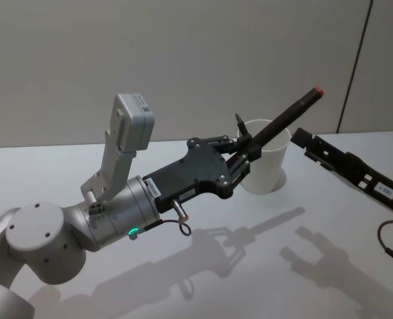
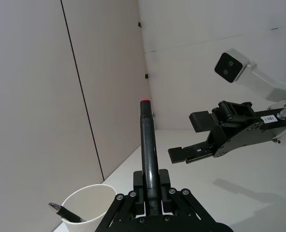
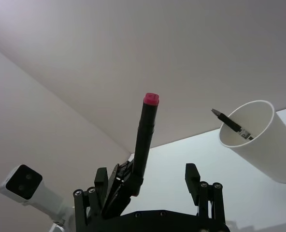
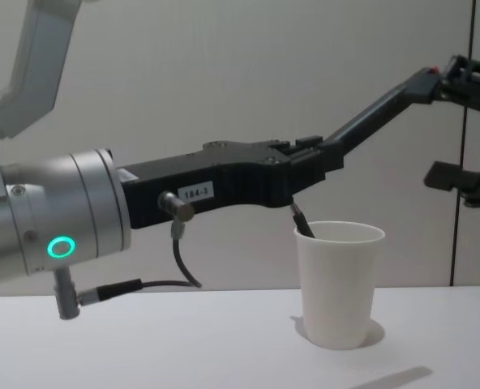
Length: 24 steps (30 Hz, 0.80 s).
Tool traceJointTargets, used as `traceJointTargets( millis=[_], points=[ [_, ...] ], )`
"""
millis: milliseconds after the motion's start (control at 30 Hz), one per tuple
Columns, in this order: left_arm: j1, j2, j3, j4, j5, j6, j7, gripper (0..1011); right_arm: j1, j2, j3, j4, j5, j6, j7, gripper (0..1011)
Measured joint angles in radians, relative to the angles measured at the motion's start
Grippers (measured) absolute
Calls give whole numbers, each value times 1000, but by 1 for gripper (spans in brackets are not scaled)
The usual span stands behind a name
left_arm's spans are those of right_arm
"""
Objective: Place the pen into the pen holder.
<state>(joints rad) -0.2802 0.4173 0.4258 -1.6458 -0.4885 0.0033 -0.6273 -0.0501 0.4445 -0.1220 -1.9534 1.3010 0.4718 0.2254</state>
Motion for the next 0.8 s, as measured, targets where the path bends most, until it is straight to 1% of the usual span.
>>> traceJointTargets(
  millis=[100, 333, 800],
  points=[
    [0, 0, 0, 0, 0, 0, 0, 187, 10, -10, -11, 12, 25, 2, 0, 1001],
    [0, 0, 0, 0, 0, 0, 0, 187, 26, -33, -34, 32, 34, -24, -2, 1001],
    [0, 0, 0, 0, 0, 0, 0, 187, 69, -94, -88, 76, -10, -99, 14, 1001]
  ],
)
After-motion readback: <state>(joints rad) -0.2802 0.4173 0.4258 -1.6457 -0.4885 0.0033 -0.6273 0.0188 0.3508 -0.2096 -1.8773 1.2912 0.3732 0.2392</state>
